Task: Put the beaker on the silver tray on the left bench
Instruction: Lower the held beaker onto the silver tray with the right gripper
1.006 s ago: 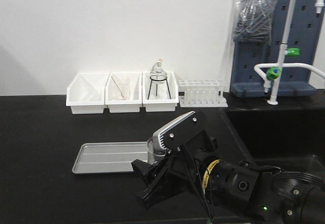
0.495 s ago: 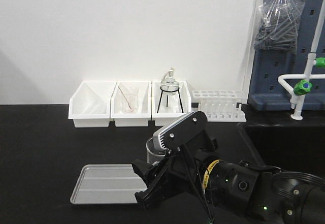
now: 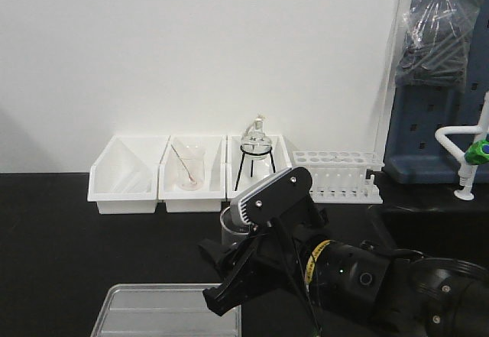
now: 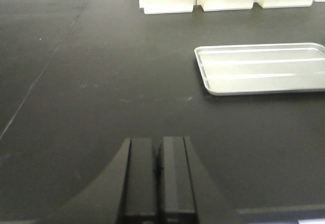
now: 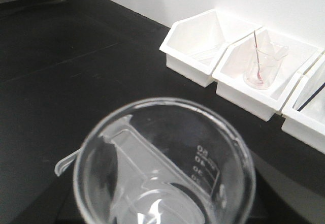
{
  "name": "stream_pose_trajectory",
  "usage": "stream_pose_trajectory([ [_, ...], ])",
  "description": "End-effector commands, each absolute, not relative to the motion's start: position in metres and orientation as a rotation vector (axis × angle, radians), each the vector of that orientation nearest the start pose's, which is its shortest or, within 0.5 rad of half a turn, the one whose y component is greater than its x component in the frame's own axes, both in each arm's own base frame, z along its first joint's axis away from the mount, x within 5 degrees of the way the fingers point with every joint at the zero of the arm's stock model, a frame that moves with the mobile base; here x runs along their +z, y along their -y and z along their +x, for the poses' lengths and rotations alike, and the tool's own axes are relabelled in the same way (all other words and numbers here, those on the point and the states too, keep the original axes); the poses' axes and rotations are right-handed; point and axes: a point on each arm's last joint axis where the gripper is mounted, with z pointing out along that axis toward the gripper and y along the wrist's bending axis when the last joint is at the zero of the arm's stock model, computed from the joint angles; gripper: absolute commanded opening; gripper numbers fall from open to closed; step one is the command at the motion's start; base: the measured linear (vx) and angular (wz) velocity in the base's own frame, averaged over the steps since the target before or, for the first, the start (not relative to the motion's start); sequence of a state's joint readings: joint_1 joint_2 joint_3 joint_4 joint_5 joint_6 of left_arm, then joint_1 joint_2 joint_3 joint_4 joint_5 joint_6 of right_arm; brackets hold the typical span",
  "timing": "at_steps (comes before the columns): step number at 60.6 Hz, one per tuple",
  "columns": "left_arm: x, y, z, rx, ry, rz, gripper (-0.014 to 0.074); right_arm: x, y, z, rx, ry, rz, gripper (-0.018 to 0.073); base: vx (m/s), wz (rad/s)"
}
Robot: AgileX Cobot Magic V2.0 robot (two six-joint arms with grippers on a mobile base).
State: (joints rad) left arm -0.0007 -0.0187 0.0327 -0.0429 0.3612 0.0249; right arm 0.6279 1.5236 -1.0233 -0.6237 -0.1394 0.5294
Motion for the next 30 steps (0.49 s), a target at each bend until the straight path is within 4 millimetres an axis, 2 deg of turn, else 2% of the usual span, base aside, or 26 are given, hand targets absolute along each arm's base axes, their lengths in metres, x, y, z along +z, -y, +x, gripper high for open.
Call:
stream_pose_trajectory([
  [1, 0.1714, 0.0015, 0.0543, -0.033, -1.791, -0.009, 0.0001, 0.3302, -0.2120, 0.2751, 0.507, -1.624, -0.688, -0.0011, 0.14, -0.01],
  [30, 0.1714, 0.0015, 0.0543, -0.033, -1.791, -0.009, 0.0001, 0.3311, -0.2126, 0.2748, 0.516, -1.613, -0.689, -0.0011, 0.08, 0.00],
])
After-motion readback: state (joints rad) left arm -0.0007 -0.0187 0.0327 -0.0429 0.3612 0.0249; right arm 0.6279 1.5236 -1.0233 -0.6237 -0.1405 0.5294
